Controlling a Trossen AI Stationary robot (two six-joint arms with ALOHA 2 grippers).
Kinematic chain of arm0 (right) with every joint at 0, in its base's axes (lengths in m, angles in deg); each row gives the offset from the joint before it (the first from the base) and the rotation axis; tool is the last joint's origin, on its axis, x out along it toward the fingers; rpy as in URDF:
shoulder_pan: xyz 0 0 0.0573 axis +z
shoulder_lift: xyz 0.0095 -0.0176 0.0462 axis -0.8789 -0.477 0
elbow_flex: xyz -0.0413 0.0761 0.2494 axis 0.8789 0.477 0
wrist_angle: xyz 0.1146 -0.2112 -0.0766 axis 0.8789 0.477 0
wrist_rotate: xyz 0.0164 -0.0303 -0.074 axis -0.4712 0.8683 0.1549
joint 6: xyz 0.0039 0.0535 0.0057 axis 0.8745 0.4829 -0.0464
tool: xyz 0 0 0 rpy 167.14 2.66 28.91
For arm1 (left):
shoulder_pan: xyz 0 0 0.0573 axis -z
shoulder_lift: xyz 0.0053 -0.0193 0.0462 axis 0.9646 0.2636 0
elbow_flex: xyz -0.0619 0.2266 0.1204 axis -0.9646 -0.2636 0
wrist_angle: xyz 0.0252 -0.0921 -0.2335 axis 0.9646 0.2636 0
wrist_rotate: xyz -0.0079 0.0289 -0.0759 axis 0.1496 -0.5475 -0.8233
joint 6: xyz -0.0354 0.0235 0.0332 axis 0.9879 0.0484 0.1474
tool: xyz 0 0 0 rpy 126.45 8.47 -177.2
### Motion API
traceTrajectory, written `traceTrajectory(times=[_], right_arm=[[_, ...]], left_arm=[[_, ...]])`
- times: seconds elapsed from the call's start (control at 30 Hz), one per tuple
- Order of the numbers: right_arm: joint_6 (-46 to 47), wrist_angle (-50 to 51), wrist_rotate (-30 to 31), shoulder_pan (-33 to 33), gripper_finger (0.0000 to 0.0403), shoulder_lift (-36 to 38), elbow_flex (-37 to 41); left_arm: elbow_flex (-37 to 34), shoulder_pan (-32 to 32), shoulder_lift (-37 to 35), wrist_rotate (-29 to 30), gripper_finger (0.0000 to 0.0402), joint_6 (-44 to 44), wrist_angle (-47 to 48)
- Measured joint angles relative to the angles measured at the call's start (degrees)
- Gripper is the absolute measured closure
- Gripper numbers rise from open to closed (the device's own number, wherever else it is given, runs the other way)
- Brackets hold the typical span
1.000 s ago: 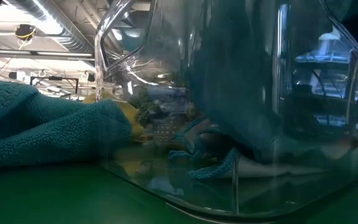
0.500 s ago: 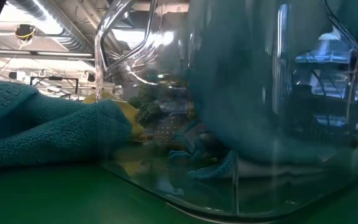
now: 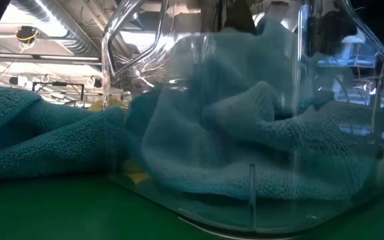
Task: Sort microfiber towel by color & place in baskets
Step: Put the right blue microfiber towel into the bottom transparent bin
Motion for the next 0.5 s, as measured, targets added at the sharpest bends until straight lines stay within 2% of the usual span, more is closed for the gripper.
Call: traceTrajectory(times=[0.23, 0.5], right_arm=[[0.0, 0.0, 0.0, 0.0, 0.0217, 0.0, 0.0], [0.0, 0.0, 0.0, 0.0, 0.0217, 0.0, 0.0]], left_arm=[[-5.0, -0.2, -0.1, -8.5, 0.0398, 1.9, -9.3], [-6.9, -0.8, -0.1, -9.4, 0.0369, 4.9, -11.4]])
